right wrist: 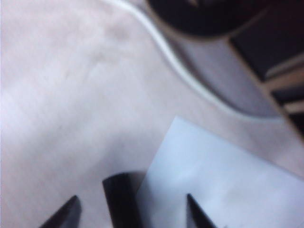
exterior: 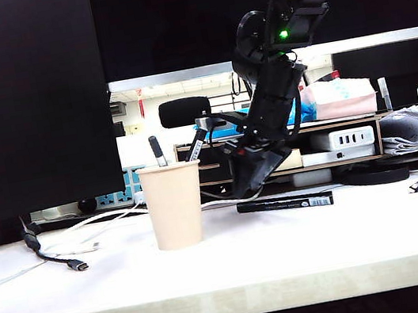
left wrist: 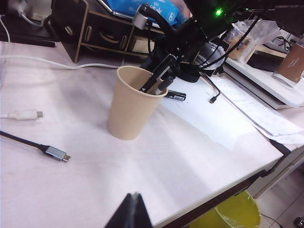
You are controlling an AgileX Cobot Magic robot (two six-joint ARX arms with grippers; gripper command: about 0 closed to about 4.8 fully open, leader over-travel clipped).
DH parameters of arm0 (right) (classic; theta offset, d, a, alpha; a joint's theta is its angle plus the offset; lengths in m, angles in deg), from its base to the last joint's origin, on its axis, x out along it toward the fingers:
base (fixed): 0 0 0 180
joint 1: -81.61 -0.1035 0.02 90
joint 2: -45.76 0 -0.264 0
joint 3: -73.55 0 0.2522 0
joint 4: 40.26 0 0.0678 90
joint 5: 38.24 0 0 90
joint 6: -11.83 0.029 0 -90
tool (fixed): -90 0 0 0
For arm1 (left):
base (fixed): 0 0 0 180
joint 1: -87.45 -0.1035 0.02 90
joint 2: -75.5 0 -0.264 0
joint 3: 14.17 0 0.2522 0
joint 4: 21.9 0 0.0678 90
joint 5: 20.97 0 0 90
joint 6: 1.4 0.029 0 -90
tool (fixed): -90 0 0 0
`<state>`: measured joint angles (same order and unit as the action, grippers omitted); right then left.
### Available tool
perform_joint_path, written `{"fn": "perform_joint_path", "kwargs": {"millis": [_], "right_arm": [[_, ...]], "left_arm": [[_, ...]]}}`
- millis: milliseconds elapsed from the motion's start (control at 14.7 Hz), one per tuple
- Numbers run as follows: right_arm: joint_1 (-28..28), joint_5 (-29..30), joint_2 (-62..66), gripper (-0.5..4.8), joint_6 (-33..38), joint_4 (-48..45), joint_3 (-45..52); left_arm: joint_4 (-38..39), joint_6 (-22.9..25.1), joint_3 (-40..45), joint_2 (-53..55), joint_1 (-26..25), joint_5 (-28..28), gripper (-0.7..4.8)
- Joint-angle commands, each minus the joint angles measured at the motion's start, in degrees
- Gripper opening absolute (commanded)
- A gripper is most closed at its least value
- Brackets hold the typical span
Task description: Pick up the marker and insert it into the paper cup.
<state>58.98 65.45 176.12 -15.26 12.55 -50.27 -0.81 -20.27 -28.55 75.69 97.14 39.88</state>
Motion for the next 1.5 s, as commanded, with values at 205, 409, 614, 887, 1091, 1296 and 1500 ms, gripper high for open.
{"fn": "perform_joint_path", "kwargs": {"millis": [205,409,614,887,1091,1296,1500], "right_arm": [[-0.1,0.2,0.5,2.57,-0.2,-0.6,-0.2],[-0.1,0.3,1.9,2.57,-0.2,-0.4,-0.1],[-0.1,-0.1,2.7,2.57,-0.2,-1.0,-0.2],[0.0,-0.1,3.7,2.56,-0.1,-1.2,-0.1],[0.0,-0.1,4.0,2.4,-0.1,-1.2,-0.2],[0.0,-0.5,3.9,1.52,-0.1,-0.2,-0.2],[0.0,-0.9,3.9,1.42,-0.1,-0.1,-0.2]], "left_arm": [[0.8,0.4,0.1,0.0,-0.1,0.0,-0.05],[0.7,0.4,0.1,0.0,-0.1,0.0,-0.05],[0.8,0.4,0.1,0.0,-0.1,0.0,-0.05],[0.8,0.5,0.1,0.0,-0.1,0.0,-0.05],[0.8,0.5,0.1,0.0,-0.1,0.0,-0.05],[0.8,0.5,0.1,0.0,-0.1,0.0,-0.05],[0.8,0.5,0.1,0.0,-0.1,0.0,-0.05]]}}
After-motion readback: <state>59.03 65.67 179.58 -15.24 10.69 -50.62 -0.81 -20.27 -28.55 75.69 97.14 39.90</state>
